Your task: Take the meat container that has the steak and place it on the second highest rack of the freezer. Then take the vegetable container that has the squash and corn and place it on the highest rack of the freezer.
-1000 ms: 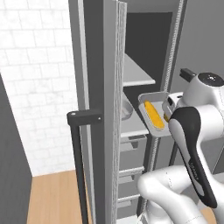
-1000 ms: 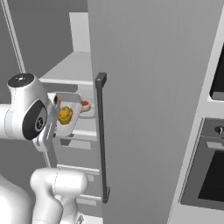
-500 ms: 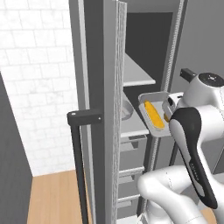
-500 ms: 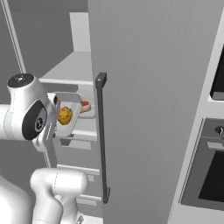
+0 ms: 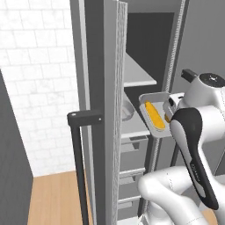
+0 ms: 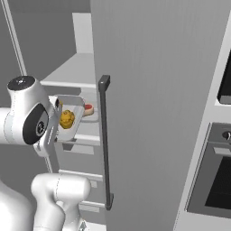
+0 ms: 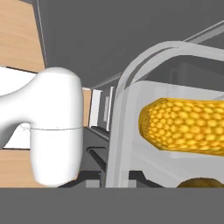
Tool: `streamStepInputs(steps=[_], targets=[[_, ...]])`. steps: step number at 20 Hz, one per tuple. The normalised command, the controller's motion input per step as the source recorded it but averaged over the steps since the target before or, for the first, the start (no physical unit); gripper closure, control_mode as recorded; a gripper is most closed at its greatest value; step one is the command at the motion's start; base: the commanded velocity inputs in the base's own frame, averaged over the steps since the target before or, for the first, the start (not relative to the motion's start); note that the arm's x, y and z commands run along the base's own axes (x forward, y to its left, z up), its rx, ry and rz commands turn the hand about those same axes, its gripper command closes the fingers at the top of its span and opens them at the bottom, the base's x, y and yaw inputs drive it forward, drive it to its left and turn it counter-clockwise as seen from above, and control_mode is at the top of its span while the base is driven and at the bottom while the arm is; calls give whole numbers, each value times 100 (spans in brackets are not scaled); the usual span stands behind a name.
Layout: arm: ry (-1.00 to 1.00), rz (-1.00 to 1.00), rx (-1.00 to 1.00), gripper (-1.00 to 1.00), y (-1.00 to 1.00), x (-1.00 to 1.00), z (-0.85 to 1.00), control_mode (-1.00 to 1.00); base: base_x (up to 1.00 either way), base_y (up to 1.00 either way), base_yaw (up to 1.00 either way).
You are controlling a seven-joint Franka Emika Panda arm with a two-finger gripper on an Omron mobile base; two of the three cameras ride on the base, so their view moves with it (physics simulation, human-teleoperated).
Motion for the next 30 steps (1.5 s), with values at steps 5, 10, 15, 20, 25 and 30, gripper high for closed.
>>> streamStepInputs(steps=[5,10,15,20,25,30], targets=[[0,0,0,100,0,5,2,-100,18,0,0],[-11,0,0,100,0,12,43,-100,0,0,0],[-23,0,0,100,1,19,69,-100,0,0,0],[-13,0,0,100,24,59,55,-100,0,0,0],[6,1,0,100,44,100,2,-100,0,0,0],[9,0,0,100,10,96,0,-100,0,0,0]])
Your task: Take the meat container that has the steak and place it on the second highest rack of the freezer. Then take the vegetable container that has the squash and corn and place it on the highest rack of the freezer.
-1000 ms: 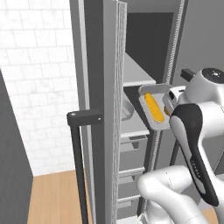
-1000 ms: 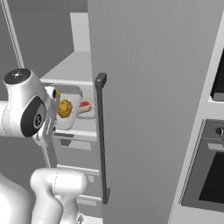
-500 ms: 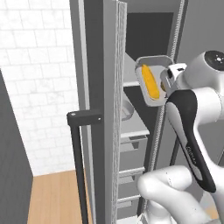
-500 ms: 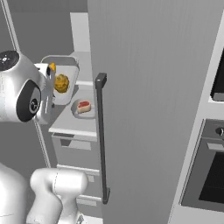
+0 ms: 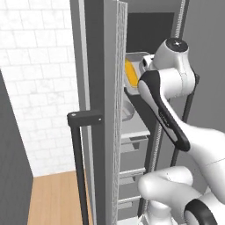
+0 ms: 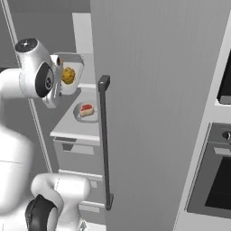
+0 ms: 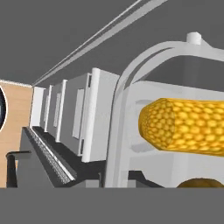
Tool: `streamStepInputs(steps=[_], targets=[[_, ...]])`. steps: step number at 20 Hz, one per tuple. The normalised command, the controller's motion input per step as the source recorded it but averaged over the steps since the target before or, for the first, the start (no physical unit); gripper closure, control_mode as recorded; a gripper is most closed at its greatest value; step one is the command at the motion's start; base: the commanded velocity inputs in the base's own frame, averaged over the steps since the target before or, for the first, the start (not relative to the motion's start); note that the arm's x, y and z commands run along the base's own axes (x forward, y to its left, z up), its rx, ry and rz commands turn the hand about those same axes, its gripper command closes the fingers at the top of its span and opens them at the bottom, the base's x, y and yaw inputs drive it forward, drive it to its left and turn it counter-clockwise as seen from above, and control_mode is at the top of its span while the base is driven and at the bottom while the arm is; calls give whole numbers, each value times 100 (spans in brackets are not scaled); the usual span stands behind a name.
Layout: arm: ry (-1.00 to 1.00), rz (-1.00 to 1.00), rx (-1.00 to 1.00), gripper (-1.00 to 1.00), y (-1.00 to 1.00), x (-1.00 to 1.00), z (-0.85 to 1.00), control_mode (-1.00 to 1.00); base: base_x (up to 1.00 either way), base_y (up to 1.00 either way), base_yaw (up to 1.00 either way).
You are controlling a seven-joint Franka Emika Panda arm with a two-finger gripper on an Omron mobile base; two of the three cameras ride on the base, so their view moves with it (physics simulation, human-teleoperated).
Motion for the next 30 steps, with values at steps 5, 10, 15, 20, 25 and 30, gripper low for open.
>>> streamStepInputs(steps=[5,10,15,20,25,30], targets=[[1,0,2,100,-9,78,0,-100,0,0,0],[0,0,3,100,-10,75,0,-100,0,0,0],[0,0,0,100,0,87,-1,-100,0,0,0],[0,0,0,100,0,74,-25,-100,0,0,0],[0,0,0,100,0,61,-40,-100,0,0,0],[-2,0,0,100,0,64,-2,-100,0,0,0]])
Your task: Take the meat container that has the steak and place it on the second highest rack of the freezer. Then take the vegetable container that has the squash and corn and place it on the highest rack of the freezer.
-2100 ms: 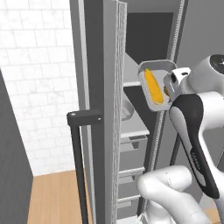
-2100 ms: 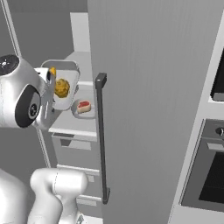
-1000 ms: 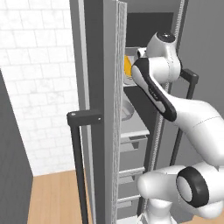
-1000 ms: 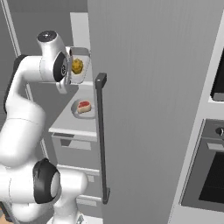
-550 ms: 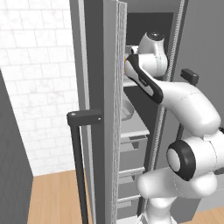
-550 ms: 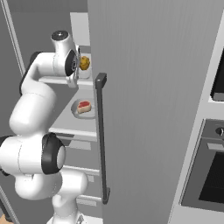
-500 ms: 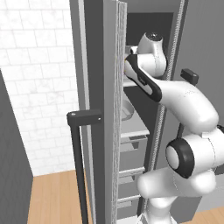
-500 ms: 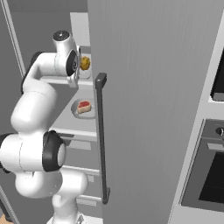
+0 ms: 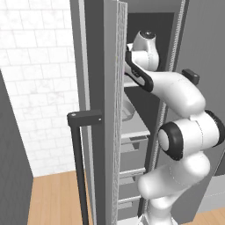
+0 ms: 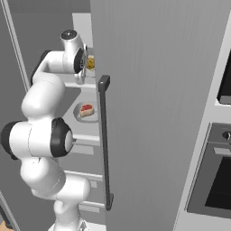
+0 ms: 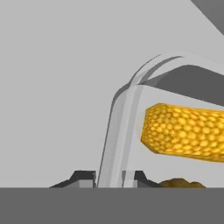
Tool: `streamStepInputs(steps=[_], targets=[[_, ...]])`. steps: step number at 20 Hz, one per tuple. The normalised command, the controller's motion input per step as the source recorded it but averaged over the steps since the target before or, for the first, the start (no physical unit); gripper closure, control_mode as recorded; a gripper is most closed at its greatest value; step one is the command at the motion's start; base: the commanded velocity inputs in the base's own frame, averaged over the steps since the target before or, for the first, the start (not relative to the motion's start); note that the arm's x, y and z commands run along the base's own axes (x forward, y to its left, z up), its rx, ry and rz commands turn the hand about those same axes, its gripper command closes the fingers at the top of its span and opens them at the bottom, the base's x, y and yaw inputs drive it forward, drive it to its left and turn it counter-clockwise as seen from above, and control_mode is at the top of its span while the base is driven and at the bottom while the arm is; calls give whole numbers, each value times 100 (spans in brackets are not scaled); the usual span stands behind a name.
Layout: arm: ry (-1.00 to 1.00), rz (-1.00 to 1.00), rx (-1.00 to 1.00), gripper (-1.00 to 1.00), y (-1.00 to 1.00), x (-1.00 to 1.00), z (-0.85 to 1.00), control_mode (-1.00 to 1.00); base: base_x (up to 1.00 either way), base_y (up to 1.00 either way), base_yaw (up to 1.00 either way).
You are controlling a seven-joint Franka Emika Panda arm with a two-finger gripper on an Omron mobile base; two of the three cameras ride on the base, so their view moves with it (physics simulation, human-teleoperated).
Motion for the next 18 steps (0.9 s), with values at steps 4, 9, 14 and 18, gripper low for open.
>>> streamStepInputs(steps=[4,9,14,18], targets=[[0,0,0,100,0,57,-8,-100,0,0,0],[-2,0,0,100,0,41,-14,-100,0,0,0],[-1,0,0,100,1,9,-15,-100,0,0,0],[0,0,0,100,0,0,-2,-100,0,0,0]])
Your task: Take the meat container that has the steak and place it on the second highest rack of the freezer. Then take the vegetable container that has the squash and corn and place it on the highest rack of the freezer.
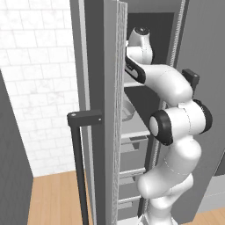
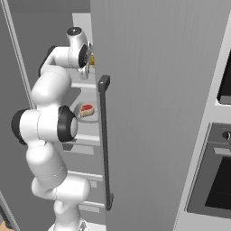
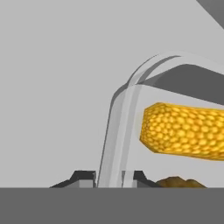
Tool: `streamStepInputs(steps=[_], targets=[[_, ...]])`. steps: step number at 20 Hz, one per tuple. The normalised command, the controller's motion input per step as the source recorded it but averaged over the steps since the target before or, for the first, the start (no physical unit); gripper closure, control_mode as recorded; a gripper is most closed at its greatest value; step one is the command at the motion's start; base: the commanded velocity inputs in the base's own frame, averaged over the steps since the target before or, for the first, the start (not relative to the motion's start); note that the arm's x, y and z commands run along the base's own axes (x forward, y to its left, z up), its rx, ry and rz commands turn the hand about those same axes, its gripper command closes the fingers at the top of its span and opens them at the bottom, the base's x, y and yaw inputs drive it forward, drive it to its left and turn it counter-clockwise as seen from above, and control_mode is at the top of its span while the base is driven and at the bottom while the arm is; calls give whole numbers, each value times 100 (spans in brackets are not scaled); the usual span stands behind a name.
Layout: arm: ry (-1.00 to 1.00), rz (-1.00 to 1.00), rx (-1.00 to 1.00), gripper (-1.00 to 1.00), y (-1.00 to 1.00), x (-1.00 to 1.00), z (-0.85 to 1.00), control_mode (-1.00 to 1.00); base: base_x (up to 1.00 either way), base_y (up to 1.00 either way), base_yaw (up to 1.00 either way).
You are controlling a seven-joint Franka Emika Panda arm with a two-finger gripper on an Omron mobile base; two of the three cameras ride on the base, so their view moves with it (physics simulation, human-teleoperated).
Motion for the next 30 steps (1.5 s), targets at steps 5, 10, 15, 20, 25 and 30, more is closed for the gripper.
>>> streamStepInputs(steps=[5,10,15,20,25,30], targets=[[0,0,0,100,0,0,0,-100,0,0,0],[0,0,0,-100,0,0,0,-100,0,0,0],[0,0,0,-100,0,0,0,-100,0,0,0],[0,0,0,-100,0,0,0,-100,0,0,0],[-34,0,4,-100,-17,-79,6,-100,0,0,0],[-20,-7,0,-100,0,-87,46,-100,0,0,0]])
